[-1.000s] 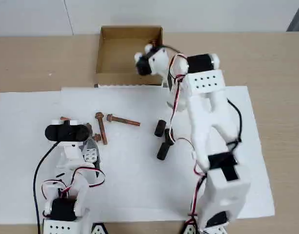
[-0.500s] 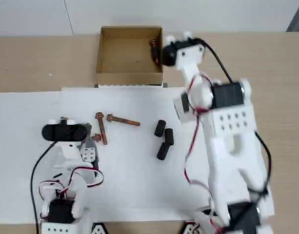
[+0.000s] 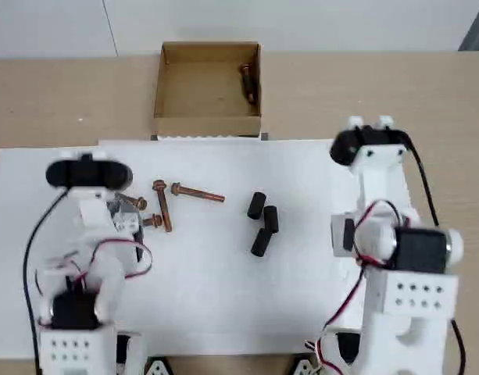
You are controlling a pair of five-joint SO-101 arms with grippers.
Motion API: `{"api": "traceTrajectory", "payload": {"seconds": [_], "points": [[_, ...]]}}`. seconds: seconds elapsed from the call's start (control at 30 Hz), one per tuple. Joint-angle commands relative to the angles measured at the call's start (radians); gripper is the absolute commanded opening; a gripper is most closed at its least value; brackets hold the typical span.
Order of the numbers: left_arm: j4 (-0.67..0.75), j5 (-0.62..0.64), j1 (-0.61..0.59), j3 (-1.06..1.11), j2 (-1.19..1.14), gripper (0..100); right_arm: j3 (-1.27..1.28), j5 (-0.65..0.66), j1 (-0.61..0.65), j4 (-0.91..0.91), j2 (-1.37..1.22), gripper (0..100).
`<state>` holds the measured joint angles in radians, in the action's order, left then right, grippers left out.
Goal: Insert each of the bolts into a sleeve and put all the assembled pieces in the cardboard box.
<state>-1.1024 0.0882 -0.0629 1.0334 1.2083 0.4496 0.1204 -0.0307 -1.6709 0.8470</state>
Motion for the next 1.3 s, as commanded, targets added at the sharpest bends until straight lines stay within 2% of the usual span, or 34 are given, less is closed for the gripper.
{"api": "traceTrajectory", "payload": {"seconds": [0.0, 0.1, 0.27, 0.43, 0.67, 1.07, 1.27], "points": [[-0.054, -0.006, -0.002, -0.18, -0.184, 0, 0.038, -0.006, -0.015, 0.021, 0.082, 0.3], [-0.103, 0.0, 0.0, -0.28, -0.325, 0, 0.089, -0.009, -0.015, 0.042, 0.127, 0.3], [-0.192, 0.107, 0.021, -0.424, -0.528, 0, 0.163, -0.012, -0.016, 0.05, 0.18, 0.3], [-0.229, 0.311, 0.11, -0.538, -0.689, 0, 0.195, -0.012, -0.016, 0.062, 0.216, 0.3], [-0.224, 0.477, 0.152, -0.679, -0.879, 0, 0.196, -0.014, -0.018, 0.07, 0.231, 0.3], [-0.272, 0.48, 0.15, -0.877, -1.215, 1, 0.196, -0.015, -0.018, 0.07, 0.231, 0.3], [-0.377, 0.479, 0.107, -1.036, -1.373, 12, 0.196, -0.015, -0.018, 0.07, 0.226, 0.3]]}}
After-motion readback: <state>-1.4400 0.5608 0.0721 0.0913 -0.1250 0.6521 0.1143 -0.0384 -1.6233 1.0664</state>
